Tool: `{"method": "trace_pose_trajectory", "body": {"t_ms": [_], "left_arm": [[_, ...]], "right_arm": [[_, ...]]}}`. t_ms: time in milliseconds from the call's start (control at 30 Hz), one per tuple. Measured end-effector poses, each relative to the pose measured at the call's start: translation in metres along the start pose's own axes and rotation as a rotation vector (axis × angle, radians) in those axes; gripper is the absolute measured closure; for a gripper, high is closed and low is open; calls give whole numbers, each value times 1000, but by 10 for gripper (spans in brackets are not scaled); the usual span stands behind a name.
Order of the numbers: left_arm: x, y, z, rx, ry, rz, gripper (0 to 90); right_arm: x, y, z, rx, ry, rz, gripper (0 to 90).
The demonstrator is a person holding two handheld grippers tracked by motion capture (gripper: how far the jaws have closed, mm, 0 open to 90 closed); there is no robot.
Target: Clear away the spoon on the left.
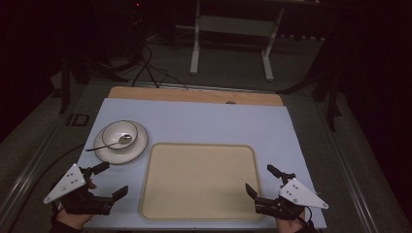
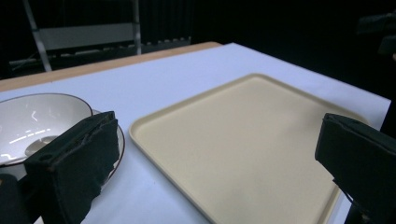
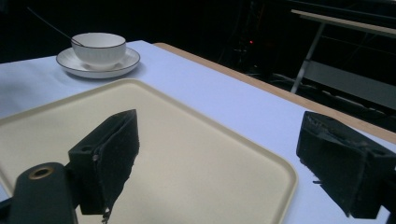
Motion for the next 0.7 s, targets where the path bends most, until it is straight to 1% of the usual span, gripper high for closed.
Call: {"method": "trace_pose_trajectory", "body": {"t_ms": [67,167,200,333,367,467,533,633,700], "left_arm": [[0,-2,-1,-4,-1,0,3],[0,-5,-4,-2,-5,19,3],[0,-8,-5,-4,-4,32,3],[-2,-21,-11,-33,6,60,3],[-2,-25,-14,-40,13,77,3],[-2,-31,-20,-40,14,99,3],[0,-33,-26,-59,16,95,3],[4,-33,-35,-71,13,80,4],[7,-31,-41,-71,16,64,4]], "right_arm": [[0,1,0,6,3,-1,131],[0,1,0,0,1,-3,130],[0,1,0,-1,-2,-3,131],[0,1,0,-3,-3,-12,130],[-1,2,0,-2,-7,-16,130],[-1,3,-1,-5,-10,-24,130],[-1,3,-1,-5,-10,-26,130],[-1,4,-2,3,-12,-22,130],[-2,5,-2,8,-11,-20,130]]}}
Point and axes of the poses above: each handheld gripper's, and its own axes: x roughly backward along the jaws, z roughly out of its underside, y roughly to its left, the point moved 4 cm from there along -x, roughly forward along the jaws, and after that the axes turned 1 degree about x, right-handed, at the moved point
